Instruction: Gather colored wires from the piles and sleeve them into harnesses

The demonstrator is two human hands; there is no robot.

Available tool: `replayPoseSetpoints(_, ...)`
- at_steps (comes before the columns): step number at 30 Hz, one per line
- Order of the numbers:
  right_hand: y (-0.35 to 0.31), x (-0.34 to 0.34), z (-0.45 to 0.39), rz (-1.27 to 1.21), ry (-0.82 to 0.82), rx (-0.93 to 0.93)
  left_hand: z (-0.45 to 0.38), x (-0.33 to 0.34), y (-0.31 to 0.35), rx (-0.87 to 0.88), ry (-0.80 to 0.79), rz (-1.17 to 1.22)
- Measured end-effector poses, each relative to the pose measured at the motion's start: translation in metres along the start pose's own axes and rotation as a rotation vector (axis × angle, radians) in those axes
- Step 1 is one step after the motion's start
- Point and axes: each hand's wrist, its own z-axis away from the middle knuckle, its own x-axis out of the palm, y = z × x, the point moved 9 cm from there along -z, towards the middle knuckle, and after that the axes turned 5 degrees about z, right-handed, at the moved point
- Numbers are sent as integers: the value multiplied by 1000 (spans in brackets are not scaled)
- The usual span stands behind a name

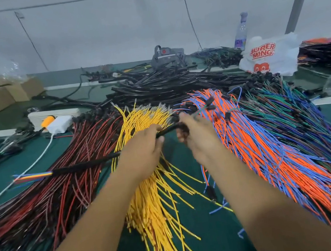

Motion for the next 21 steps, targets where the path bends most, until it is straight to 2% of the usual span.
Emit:
replayPoseSetpoints(4, -36, 10, 0, -373, -32, 25, 1, -48, -39, -65, -31, -157)
replayPoseSetpoints(7, -43, 47, 14, -500, -198, 93, 1, -100, -54, -127, 111, -84)
replayPoseSetpoints(10, -30, 90, 36, -321, -354, 165, 1, -152, -76, -253, 238, -20)
replayPoseSetpoints(13, -11, 126, 56, -57, -473, 144, 11, -212, -105, -360, 359, -178)
replayPoseSetpoints(16, 7, 137, 63, 103, -511, 133, 35, -268, -142, -463, 442, -357)
replayPoseSetpoints(19, 20, 119, 58, 160, -474, 139, 61, -289, -186, -569, 392, -479)
replayPoseSetpoints(21, 26, 101, 49, 222, -411, 138, 83, -277, -228, -708, 240, -538)
